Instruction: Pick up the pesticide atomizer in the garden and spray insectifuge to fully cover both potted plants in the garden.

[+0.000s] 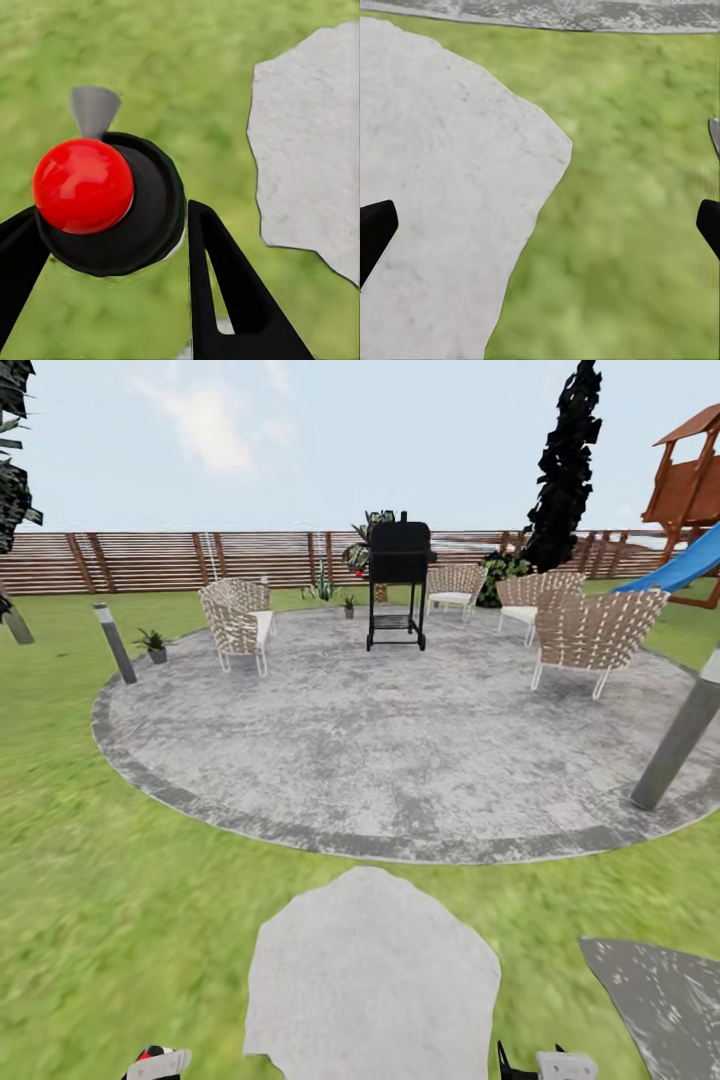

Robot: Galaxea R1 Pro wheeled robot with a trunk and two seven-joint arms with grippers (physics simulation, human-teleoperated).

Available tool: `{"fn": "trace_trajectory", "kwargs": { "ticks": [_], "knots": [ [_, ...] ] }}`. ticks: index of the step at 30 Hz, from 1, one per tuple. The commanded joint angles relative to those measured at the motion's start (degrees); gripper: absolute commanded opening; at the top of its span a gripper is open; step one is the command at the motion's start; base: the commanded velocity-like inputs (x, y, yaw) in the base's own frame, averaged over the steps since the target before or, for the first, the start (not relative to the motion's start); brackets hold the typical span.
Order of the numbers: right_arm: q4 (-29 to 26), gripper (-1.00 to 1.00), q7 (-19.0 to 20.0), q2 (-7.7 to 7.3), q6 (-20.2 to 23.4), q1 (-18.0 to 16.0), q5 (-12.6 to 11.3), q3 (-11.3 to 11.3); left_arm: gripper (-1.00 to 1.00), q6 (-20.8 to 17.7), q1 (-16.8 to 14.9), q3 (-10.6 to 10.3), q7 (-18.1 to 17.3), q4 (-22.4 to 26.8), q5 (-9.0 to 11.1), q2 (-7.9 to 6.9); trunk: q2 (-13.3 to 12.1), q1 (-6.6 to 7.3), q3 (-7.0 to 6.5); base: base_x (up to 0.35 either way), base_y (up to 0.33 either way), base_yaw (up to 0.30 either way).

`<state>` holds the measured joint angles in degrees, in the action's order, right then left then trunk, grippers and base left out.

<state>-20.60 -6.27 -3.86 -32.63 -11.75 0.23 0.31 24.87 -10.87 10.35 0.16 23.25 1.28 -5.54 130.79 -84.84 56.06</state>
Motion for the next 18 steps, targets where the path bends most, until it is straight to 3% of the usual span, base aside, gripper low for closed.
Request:
{"fn": "trace_trajectory", "kwargs": {
  "ticks": [1, 18],
  "knots": [
    [0.04, 1.00, -0.17, 0.00, -0.15, -0.03, 0.04, 0.05, -1.00, 0.18, -0.03, 0.02, 0.01, -0.04, 0.13, 0.00, 0.02, -0.02, 0.05, 0.339, 0.000, 0.000],
    [0.04, 1.00, -0.17, 0.00, -0.15, -0.03, 0.04, 0.05, -1.00, 0.21, -0.03, 0.02, 0.01, -0.04, 0.13, 0.00, 0.02, -0.02, 0.05, 0.338, 0.000, 0.000]
  ]
}}
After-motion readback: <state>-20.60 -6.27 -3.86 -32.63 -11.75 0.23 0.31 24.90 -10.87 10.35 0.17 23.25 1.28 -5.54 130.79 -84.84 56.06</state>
